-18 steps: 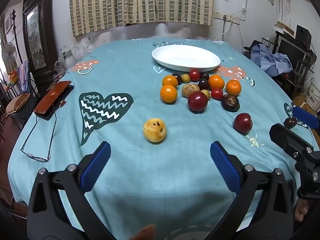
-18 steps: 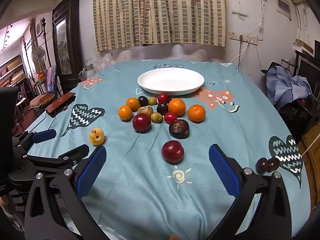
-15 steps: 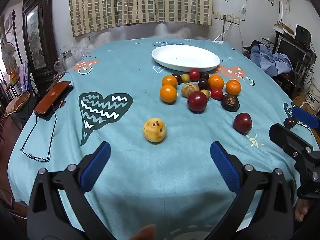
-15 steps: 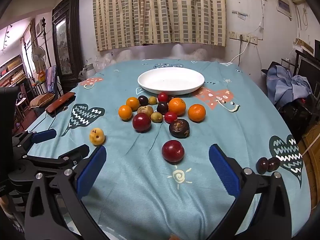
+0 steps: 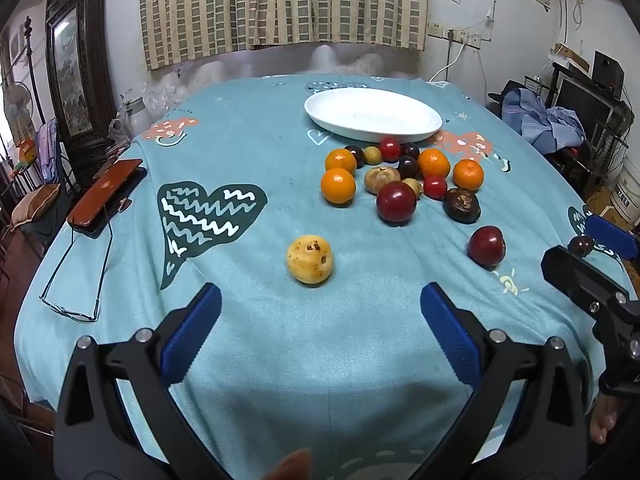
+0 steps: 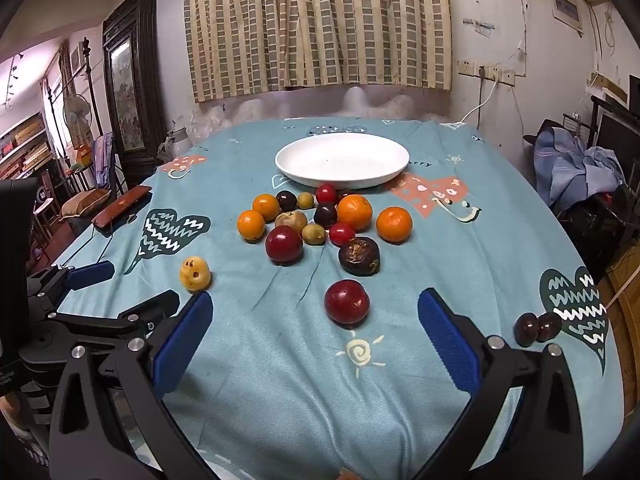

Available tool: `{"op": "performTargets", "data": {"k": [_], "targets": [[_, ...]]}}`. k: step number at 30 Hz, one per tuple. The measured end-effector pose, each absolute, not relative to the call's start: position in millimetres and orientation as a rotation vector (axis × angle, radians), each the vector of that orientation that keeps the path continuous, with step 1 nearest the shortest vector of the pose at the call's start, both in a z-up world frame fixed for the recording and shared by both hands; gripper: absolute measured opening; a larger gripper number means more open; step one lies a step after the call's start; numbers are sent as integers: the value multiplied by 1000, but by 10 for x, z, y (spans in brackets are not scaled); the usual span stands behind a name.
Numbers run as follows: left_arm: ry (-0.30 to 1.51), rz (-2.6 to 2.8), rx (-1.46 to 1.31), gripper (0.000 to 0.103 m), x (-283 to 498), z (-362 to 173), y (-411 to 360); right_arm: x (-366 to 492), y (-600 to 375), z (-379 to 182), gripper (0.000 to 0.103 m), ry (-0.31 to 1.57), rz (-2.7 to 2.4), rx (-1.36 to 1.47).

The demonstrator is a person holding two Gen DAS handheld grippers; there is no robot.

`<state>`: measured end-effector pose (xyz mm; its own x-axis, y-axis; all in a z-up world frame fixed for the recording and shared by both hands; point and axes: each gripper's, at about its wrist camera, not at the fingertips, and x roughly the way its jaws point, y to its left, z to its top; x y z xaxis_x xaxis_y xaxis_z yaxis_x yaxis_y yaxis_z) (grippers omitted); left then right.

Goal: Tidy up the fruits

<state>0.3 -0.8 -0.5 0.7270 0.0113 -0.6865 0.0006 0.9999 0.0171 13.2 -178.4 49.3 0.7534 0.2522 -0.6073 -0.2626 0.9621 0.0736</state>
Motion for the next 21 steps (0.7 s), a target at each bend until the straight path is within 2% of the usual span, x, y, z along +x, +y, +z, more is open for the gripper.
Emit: {"op": "performTargets", "data": {"k": [21], "targets": [[767,5,17,101,-3,-75,-12,154,-1786,466,102,663,284,-9]]}}
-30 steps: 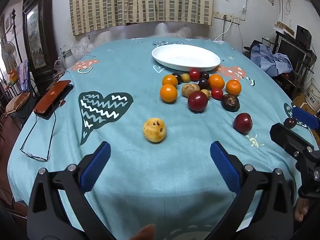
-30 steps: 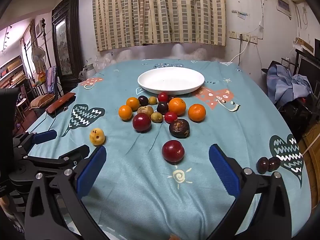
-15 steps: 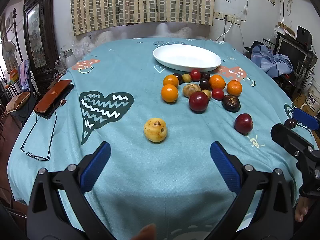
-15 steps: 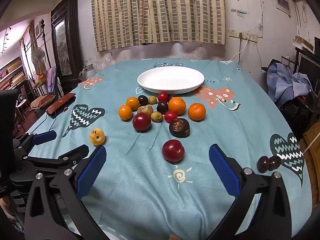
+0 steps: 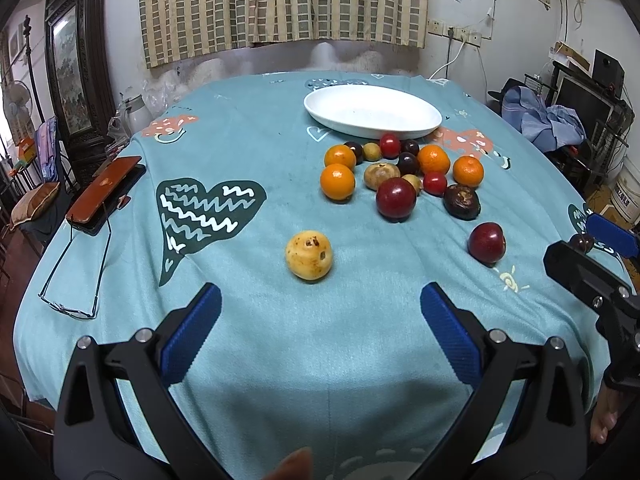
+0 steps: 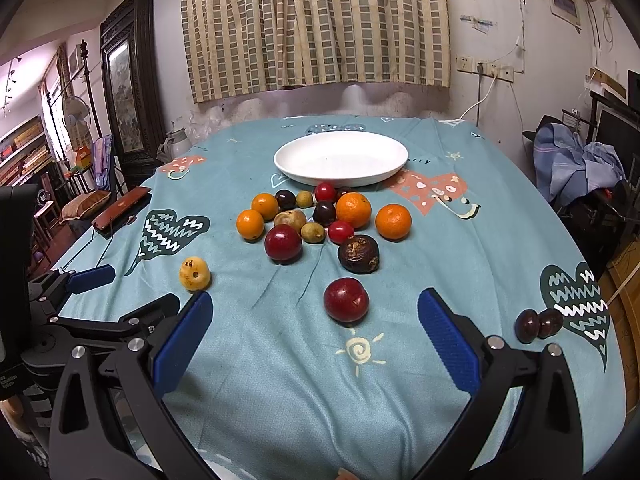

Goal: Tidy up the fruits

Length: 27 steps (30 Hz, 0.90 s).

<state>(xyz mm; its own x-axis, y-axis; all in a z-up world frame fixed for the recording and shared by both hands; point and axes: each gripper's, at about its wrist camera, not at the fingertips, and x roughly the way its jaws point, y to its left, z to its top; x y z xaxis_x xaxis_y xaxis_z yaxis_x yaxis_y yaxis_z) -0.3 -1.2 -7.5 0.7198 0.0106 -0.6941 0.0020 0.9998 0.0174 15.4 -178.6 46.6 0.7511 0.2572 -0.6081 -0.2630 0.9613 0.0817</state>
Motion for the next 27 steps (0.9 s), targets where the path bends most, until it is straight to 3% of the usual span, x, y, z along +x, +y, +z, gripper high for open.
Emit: {"op": "performTargets", "data": {"k": [27], "targets": [[777,11,-1,101,-2,-74,38,130,-1796,433,102,671,284,0]]}}
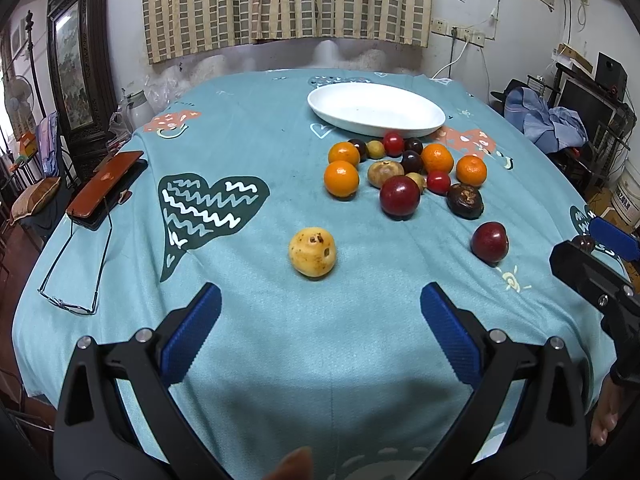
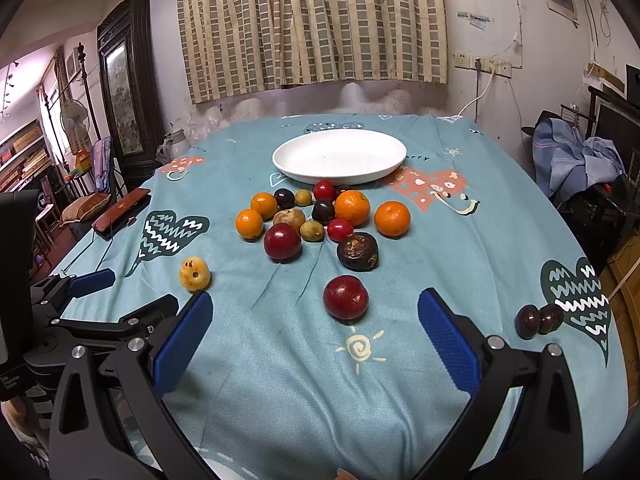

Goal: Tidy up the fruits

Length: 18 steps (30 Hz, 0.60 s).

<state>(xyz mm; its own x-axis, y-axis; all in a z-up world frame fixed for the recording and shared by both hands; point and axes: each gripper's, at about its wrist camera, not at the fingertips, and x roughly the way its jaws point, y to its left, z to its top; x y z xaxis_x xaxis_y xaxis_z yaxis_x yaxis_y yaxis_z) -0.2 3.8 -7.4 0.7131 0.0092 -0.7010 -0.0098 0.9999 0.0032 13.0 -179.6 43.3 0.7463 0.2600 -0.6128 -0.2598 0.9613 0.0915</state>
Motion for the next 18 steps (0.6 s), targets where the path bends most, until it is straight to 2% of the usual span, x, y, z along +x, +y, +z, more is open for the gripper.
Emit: {"op": "performTargets", "data": {"k": [18], "targets": [[785,2,9,101,9,-91,21,135,-1788,437,102,681,294,16]]}}
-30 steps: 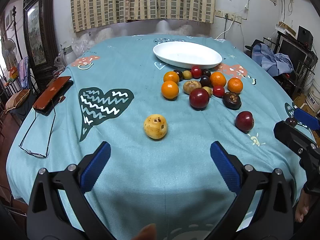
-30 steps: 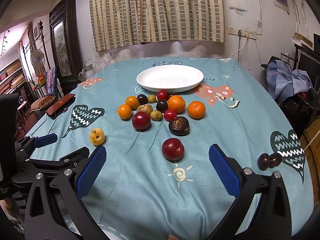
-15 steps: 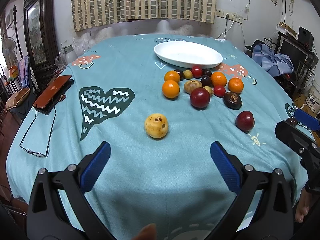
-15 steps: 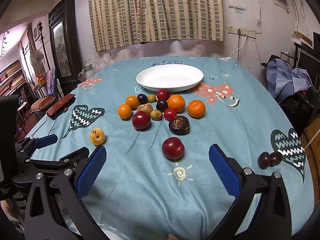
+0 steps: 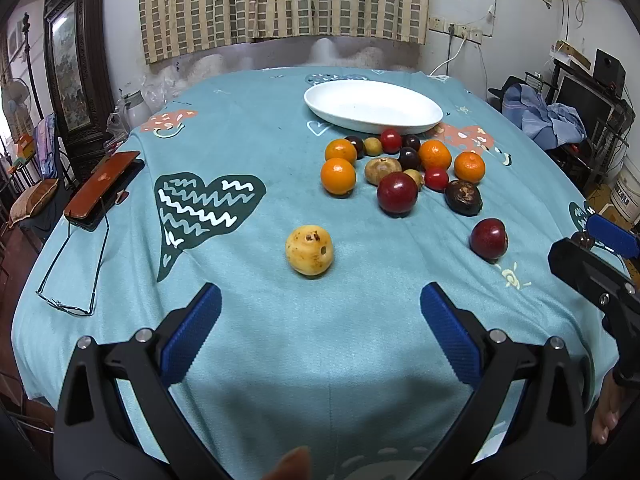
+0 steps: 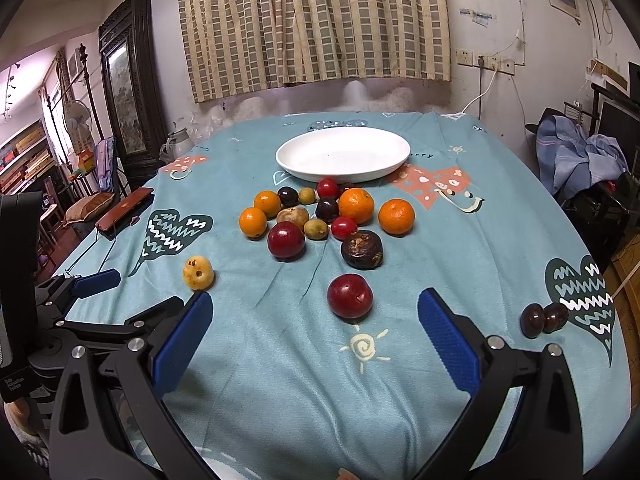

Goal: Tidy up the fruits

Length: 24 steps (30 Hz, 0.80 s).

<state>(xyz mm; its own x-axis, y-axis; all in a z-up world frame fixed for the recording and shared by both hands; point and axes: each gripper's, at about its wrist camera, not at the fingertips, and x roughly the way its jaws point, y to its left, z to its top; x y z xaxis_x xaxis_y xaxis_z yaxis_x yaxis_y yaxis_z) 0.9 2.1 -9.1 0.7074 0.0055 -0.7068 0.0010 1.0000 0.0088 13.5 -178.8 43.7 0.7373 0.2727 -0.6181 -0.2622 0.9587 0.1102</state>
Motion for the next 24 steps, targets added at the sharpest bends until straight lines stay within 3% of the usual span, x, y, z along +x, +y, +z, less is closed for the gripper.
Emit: {"op": "performTargets", "data": {"k": [24], "targets": [[787,-150,33,101,93,-217,82,236,-1833,313,102,731,359,32]]}}
